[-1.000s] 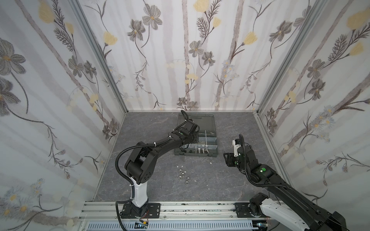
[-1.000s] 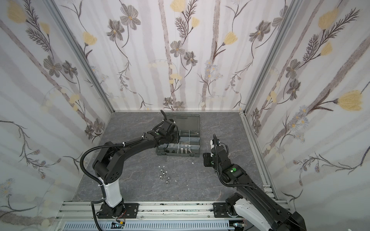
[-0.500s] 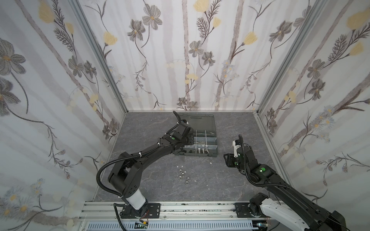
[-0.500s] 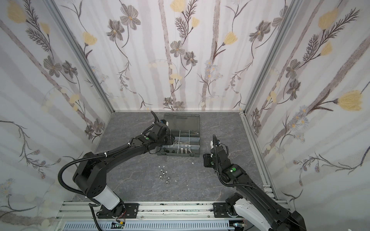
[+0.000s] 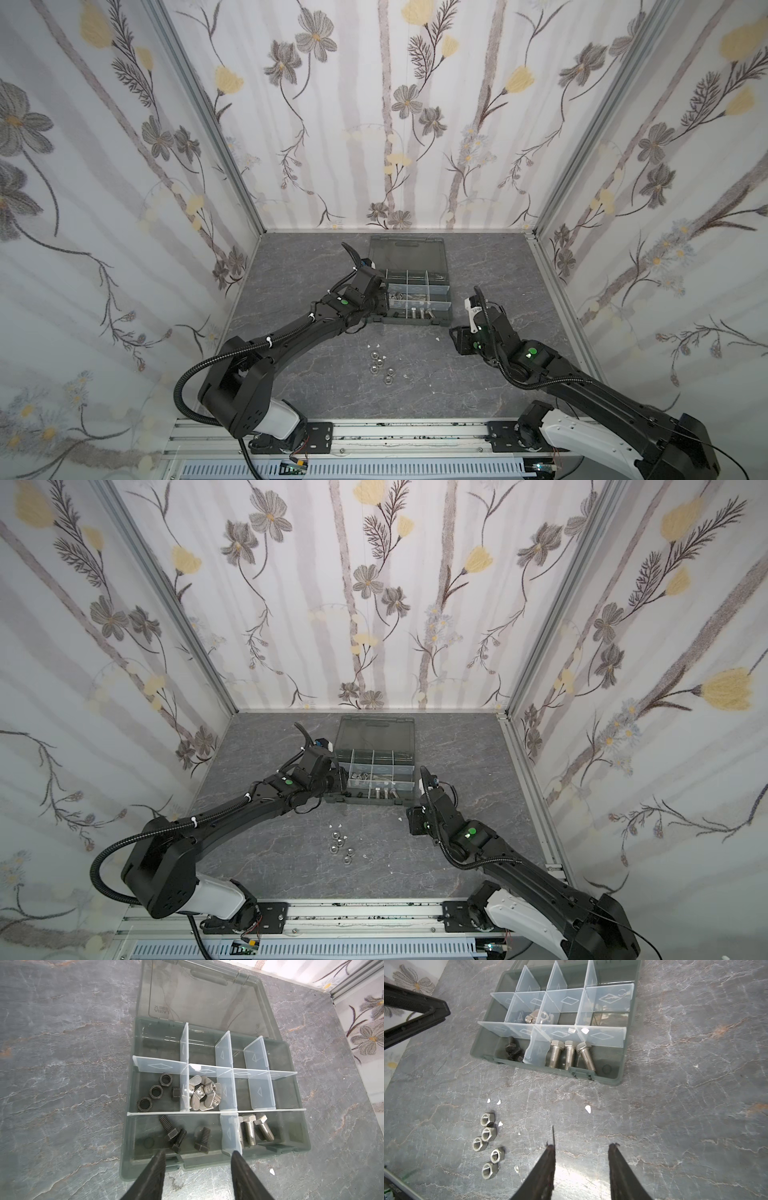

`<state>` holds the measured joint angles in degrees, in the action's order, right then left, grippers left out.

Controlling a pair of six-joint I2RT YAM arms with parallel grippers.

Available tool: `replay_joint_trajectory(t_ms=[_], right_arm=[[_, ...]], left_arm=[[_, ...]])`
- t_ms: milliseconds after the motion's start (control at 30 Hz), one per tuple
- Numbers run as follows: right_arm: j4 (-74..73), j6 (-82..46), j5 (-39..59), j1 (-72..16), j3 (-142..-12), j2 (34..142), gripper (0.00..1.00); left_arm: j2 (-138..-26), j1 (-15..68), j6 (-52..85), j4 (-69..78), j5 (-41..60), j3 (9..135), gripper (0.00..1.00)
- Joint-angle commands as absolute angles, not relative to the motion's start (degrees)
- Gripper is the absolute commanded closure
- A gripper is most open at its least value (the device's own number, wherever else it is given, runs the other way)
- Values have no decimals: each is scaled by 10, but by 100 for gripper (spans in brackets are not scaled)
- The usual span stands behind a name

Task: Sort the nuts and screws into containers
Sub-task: 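Withdraw the left gripper from the box while the right gripper reaches toward the hex nuts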

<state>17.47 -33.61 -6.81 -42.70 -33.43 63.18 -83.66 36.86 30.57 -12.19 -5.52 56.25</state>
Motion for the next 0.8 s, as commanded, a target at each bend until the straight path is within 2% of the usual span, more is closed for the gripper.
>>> replay_joint_trajectory(t_ms=[0, 267, 767], right_arm=[[148, -360, -86, -449, -334, 637, 57], [120, -396, -95, -512, -322, 661, 57], [85, -406, -88, -601, -381, 792, 57]], left_arm=[[-818, 367, 327, -93, -78, 550, 46], [-756, 358, 345, -85, -87, 493, 44], [-667, 350, 376, -76, -90, 397, 40]])
